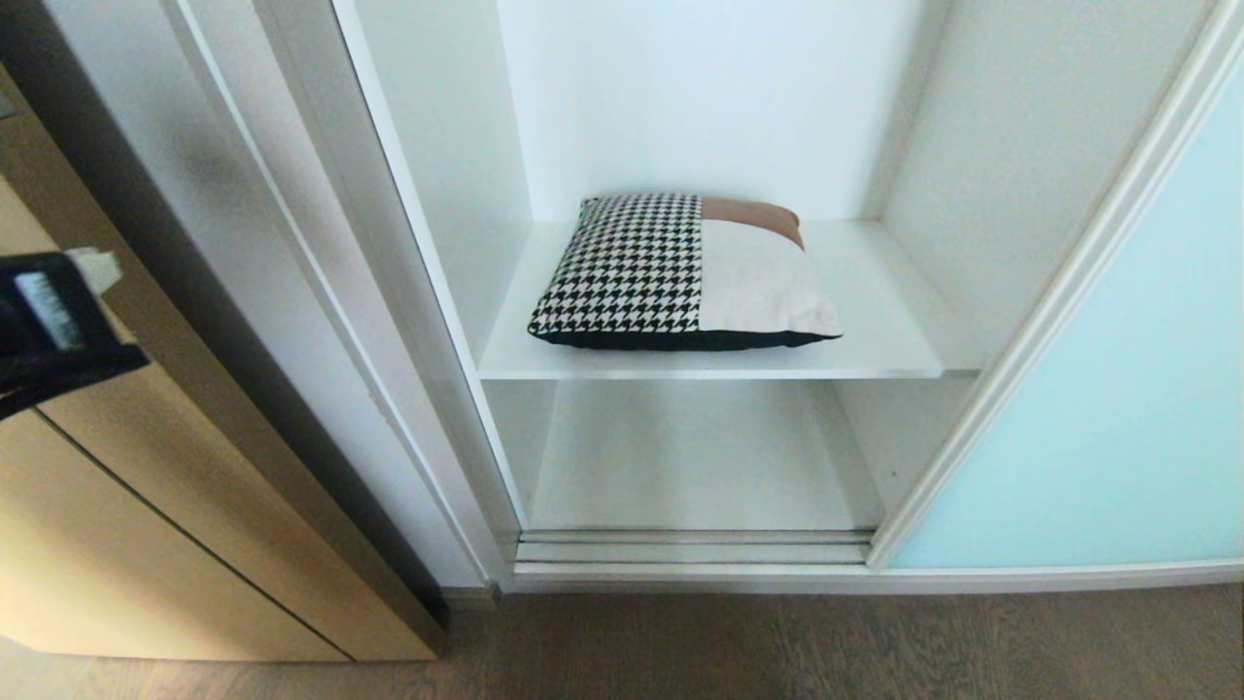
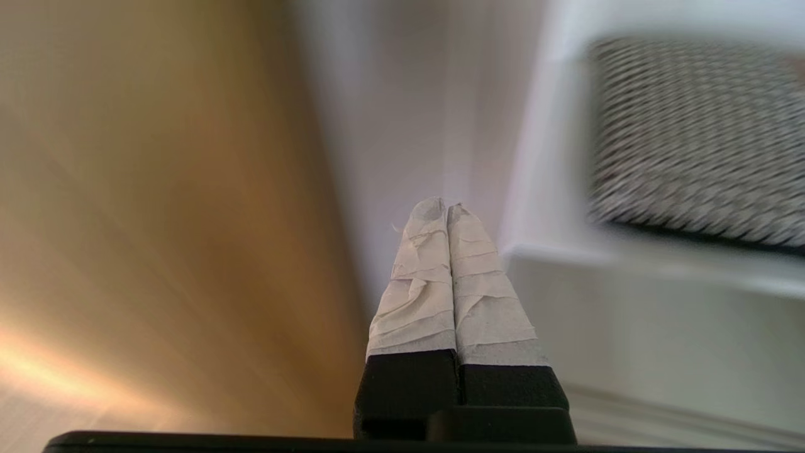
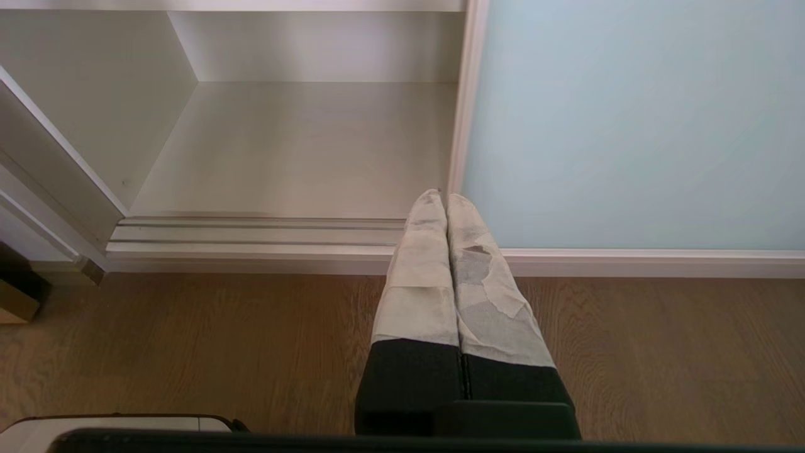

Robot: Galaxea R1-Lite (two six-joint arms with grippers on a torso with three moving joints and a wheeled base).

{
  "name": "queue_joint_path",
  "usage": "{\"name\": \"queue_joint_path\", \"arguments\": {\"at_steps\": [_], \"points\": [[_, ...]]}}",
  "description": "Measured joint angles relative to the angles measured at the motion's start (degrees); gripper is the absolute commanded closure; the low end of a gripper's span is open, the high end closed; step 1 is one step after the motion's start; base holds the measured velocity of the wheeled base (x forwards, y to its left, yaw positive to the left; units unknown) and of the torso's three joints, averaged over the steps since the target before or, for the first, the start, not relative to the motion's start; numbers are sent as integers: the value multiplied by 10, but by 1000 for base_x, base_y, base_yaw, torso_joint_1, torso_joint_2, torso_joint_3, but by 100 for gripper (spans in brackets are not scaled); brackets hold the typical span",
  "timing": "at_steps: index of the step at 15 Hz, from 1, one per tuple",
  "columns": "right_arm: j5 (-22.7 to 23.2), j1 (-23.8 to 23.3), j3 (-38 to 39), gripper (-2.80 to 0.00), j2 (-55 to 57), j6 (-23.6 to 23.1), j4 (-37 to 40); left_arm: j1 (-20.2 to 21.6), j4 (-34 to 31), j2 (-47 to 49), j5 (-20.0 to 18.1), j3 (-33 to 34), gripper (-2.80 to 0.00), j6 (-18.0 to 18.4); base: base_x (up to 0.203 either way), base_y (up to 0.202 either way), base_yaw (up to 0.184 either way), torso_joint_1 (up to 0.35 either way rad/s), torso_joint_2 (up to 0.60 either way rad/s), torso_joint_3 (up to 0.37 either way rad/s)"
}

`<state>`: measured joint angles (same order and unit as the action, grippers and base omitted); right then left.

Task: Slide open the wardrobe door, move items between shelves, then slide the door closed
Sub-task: Open the door

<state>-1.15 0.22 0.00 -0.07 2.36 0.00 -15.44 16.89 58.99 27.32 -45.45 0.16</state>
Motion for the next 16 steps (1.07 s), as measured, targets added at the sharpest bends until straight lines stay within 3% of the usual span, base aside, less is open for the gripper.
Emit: {"name": "queue_joint_path", "arguments": {"at_steps": [2,8,11,13,16], "points": [[0,0,0,0,0,0,0,6,-33,-85,12,55,0,-2,0,0,0,0,0,0],[0,0,0,0,0,0,0,33,-227,-342,32,156,0,-8,0,0,0,0,0,0],[0,0,0,0,0,0,0,68,-266,-406,93,210,0,-44,0,0,0,0,0,0],[0,0,0,0,0,0,0,107,-267,-423,90,233,0,-48,0,0,0,0,0,0],[0,0,0,0,0,0,0,140,-271,-476,39,284,0,-45,0,0,0,0,0,0]]}}
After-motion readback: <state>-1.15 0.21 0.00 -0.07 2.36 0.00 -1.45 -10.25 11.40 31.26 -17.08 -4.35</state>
